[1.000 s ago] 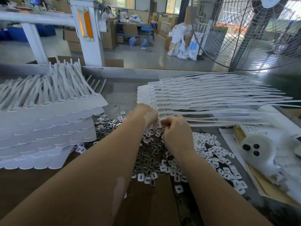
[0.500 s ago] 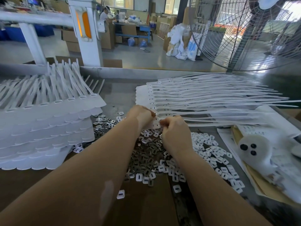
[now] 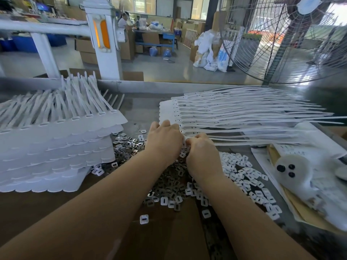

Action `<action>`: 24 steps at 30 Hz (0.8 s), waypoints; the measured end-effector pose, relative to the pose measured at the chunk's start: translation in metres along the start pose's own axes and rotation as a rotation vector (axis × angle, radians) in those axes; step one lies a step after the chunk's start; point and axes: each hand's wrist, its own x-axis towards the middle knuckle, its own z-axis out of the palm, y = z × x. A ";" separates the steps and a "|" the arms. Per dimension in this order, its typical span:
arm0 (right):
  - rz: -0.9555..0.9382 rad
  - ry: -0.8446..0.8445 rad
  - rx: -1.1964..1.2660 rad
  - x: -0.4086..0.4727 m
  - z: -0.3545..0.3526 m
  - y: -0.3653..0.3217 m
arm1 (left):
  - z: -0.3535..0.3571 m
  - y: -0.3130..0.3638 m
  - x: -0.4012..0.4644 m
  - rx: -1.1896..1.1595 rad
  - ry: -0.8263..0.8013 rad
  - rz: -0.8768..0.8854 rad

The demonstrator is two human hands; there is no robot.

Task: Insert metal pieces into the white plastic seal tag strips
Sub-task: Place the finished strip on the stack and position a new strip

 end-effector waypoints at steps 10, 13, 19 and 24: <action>-0.035 -0.014 -0.117 -0.004 -0.004 -0.001 | -0.007 -0.002 -0.004 -0.171 -0.108 -0.042; -0.035 -0.019 -0.135 -0.003 -0.005 -0.001 | -0.006 -0.004 -0.007 -0.356 -0.104 -0.109; -0.005 0.009 -0.110 -0.005 -0.005 -0.003 | -0.004 -0.009 -0.017 -0.713 0.107 -0.360; 0.006 0.036 -0.087 -0.008 -0.008 -0.003 | -0.007 -0.025 -0.028 -1.532 0.224 -0.817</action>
